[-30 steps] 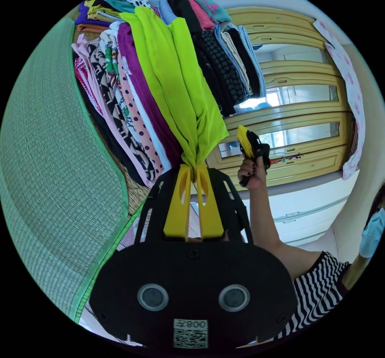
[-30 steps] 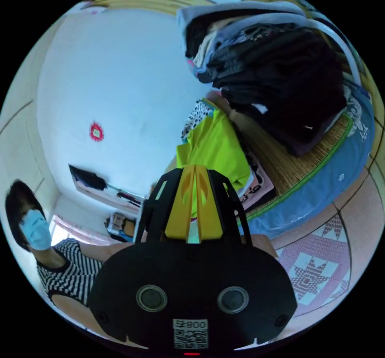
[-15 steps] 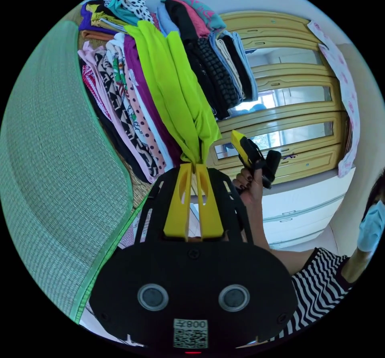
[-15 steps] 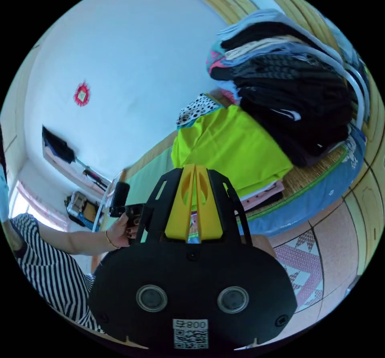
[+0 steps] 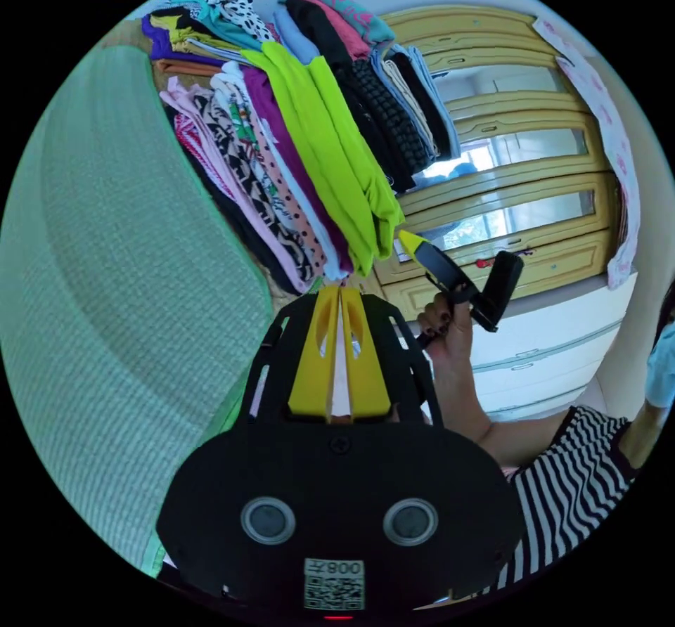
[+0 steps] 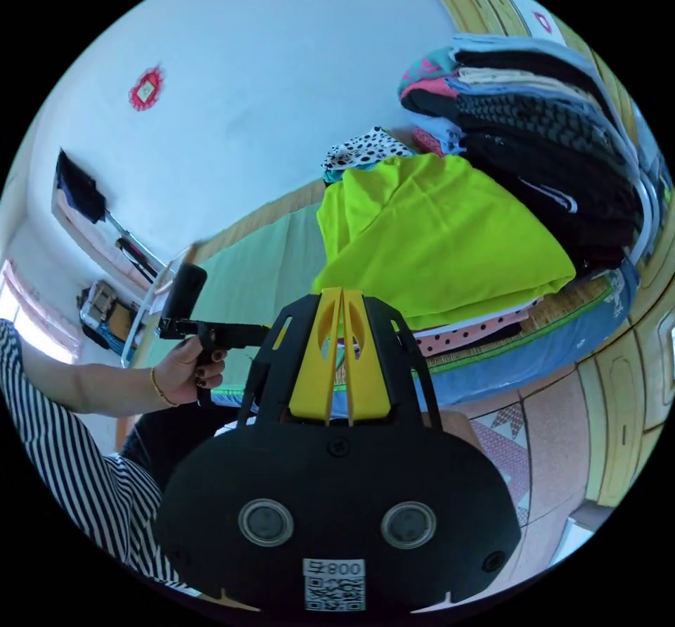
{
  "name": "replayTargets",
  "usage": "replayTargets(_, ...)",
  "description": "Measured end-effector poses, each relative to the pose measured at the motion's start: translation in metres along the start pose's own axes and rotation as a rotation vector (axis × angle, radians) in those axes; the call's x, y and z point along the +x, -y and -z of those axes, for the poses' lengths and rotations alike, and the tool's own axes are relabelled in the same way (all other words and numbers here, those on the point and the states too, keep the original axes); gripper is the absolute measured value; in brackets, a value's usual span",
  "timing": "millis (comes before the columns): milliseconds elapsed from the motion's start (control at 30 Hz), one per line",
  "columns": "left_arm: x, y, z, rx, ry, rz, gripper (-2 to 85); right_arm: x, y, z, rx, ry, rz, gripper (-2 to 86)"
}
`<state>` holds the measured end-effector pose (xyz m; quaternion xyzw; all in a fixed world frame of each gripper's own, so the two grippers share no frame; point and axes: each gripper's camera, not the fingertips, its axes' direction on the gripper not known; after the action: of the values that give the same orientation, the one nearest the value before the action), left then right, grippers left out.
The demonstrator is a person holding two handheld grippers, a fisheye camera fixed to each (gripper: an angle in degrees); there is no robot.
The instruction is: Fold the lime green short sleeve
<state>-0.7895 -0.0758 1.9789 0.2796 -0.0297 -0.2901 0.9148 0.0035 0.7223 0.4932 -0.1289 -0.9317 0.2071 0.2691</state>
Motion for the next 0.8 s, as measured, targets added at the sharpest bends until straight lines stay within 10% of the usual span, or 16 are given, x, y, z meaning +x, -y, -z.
replayTargets(400, 0.017, -0.118, 0.052, -0.304, 0.816, -0.207, 0.2, -0.208, 0.002, -0.143, -0.287, -0.116, 0.278, 0.1)
replayTargets(800, 0.055, -0.182, 0.098, -0.150, 0.788, -0.229, 0.1, -0.280, 0.040, -0.197, -0.352, -0.221, 0.273, 0.1)
